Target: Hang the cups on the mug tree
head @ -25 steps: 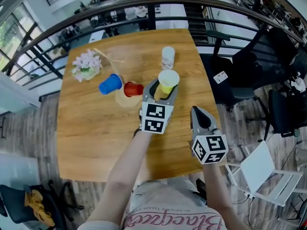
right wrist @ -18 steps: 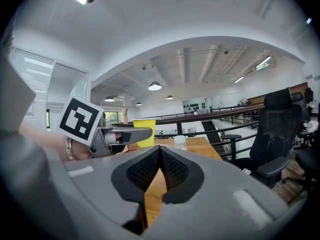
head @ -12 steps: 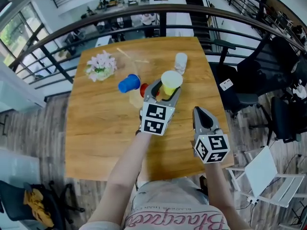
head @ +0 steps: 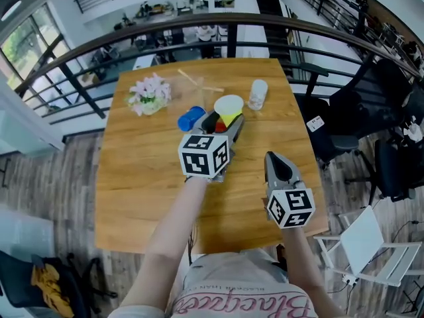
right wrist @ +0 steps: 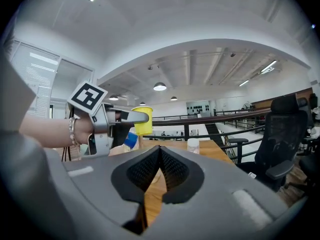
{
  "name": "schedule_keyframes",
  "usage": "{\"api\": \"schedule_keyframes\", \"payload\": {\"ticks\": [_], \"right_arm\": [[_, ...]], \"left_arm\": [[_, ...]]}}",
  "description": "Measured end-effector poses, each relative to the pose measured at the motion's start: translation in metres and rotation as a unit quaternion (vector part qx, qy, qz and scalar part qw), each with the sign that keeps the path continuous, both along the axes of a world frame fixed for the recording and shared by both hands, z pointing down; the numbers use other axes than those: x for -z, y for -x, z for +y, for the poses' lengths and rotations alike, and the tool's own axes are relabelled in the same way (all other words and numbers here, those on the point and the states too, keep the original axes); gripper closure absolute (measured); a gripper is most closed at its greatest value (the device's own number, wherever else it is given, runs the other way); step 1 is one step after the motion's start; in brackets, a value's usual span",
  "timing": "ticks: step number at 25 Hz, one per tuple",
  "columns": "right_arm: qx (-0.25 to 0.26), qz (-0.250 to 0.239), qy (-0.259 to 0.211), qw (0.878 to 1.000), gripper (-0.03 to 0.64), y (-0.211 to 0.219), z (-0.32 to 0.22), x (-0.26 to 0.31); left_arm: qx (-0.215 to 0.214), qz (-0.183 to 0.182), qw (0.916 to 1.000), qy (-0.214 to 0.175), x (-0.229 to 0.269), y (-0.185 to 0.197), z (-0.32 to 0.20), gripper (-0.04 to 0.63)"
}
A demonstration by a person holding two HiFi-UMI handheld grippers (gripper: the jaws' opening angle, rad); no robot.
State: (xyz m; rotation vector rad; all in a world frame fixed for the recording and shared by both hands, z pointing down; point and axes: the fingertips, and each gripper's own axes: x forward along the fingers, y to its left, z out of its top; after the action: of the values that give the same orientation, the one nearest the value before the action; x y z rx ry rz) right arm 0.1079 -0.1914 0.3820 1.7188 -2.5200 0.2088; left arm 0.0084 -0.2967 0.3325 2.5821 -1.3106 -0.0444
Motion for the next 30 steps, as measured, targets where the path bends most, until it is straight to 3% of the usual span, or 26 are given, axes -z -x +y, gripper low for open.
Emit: {"api": "schedule_keyframes", "payload": {"ticks": [2, 5, 8, 11, 14, 18, 24, 26, 28, 30], "right_arm": [[0.001, 0.005, 0.002, 1.000, 0.615, 0.004, 0.000, -0.003], [0.000, 0.010, 0.003, 1.000, 0.615, 0.007, 0.000, -0.003], [-0.004, 0.013, 0.004, 1.000, 0.615, 0.007, -0.002, -0.004], [-0.007, 0.016, 0.005, 1.000, 0.615, 0.007, -0.002, -0.005], [-0.006, 0.020, 0.006, 1.000, 0.615, 0.008, -0.002, -0.008], [-0.008, 0.025, 0.008, 1.000, 0.615, 0.007, -0.002, -0.010], [-0.003, 0.030, 0.013, 0.999, 0.615, 0.013, -0.002, -0.013], [-0.001, 0.031, 0.015, 0.999, 0.615, 0.017, -0.003, -0.014], [0.001, 0.032, 0.016, 0.999, 0.615, 0.022, -0.004, -0.016], [0.002, 0.033, 0.017, 0.999, 0.615, 0.026, -0.003, -0.019]], "left_arm": [[-0.004, 0.059, 0.9979, 0.027, 0.003, 0.007, -0.005, 0.312], [-0.012, 0.153, 0.9857, 0.069, 0.007, 0.014, -0.014, 0.313], [-0.026, 0.242, 0.9627, 0.118, 0.003, 0.015, -0.018, 0.313], [-0.051, 0.333, 0.9297, 0.149, 0.007, 0.015, -0.023, 0.314], [-0.092, 0.433, 0.8815, 0.164, 0.018, 0.017, -0.028, 0.314], [-0.100, 0.564, 0.7936, 0.206, 0.019, 0.030, -0.035, 0.318], [-0.105, 0.690, 0.6744, 0.241, 0.012, 0.045, -0.045, 0.325], [-0.101, 0.710, 0.6473, 0.257, 0.005, 0.046, -0.046, 0.325], [-0.101, 0.718, 0.6328, 0.273, 0.000, 0.045, -0.045, 0.324], [-0.107, 0.719, 0.6258, 0.282, -0.003, 0.044, -0.044, 0.321]]}}
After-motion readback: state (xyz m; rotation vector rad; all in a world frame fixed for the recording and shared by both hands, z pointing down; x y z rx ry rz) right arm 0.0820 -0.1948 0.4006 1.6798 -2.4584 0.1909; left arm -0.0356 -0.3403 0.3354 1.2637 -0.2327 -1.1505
